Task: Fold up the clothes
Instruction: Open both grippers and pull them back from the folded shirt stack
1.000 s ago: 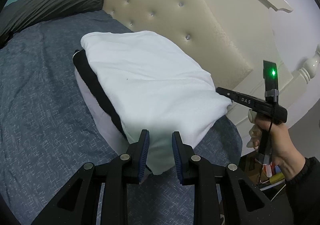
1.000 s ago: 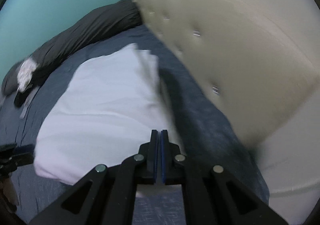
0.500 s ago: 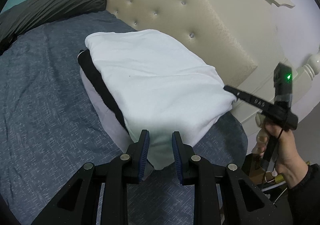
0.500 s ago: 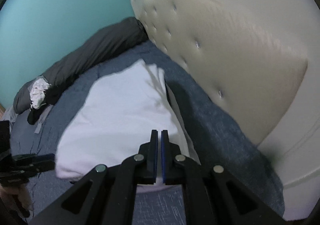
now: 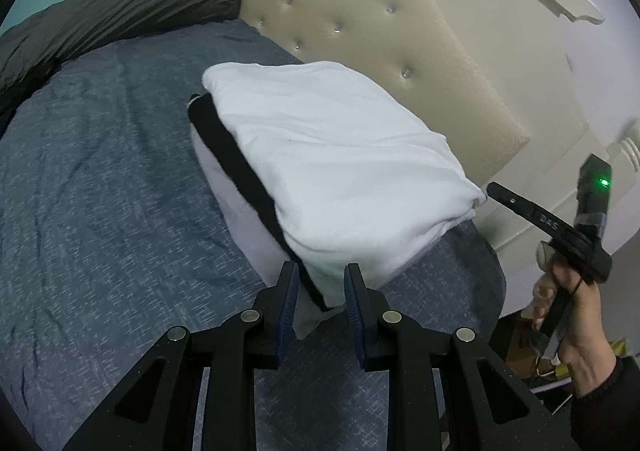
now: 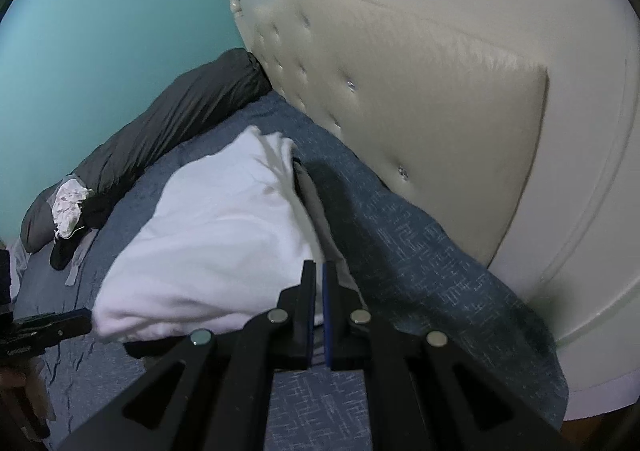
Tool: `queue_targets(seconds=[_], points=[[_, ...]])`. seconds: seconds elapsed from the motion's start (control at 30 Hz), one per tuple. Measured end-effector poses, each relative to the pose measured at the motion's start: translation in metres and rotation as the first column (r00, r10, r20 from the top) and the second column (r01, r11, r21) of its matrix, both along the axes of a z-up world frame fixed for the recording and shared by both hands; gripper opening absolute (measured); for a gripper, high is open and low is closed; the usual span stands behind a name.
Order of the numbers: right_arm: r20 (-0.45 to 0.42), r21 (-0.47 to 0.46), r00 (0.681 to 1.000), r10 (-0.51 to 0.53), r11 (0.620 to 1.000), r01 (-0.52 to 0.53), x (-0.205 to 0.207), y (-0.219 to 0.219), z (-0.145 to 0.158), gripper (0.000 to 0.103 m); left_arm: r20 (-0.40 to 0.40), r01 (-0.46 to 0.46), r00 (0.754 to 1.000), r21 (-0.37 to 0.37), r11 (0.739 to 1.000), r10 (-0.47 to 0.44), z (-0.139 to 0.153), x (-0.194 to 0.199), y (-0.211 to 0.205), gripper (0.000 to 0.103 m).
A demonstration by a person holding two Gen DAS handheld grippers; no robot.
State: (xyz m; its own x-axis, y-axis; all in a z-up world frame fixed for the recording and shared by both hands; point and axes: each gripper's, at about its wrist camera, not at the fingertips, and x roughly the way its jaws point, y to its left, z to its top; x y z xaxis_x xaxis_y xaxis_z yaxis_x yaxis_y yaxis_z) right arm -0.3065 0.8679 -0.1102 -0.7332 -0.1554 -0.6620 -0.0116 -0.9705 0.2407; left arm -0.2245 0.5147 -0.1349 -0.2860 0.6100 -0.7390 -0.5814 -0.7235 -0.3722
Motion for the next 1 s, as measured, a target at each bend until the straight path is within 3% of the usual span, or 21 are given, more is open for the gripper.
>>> queue_targets(seconds=[0.33, 0.7, 1.0], points=[[-0.064, 0.012, 0.998, 0.018, 1.0, -0.017, 0.025, -0.033, 0.037, 0.004, -0.041, -0.015, 0.999, 0.02, 1.0, 0.016, 0.036, 0.027, -0.018, 0.026], [-0.107, 0.004, 0.994, -0.018, 1.0, 0.019, 0.086, -0.06, 0.084, 0.004, -0.109, 0.008, 0.994, 0.03, 1.0, -0.004, 0.076, 0.061, -0.037, 0.029], [-0.117, 0.051, 0.993, -0.005, 0.999, 0.011, 0.126, -0.091, 0.114, 0.005, -0.147, 0.009, 0.989, 0.044, 0.999, -0.003, 0.101, 0.086, -0.063, 0.033]])
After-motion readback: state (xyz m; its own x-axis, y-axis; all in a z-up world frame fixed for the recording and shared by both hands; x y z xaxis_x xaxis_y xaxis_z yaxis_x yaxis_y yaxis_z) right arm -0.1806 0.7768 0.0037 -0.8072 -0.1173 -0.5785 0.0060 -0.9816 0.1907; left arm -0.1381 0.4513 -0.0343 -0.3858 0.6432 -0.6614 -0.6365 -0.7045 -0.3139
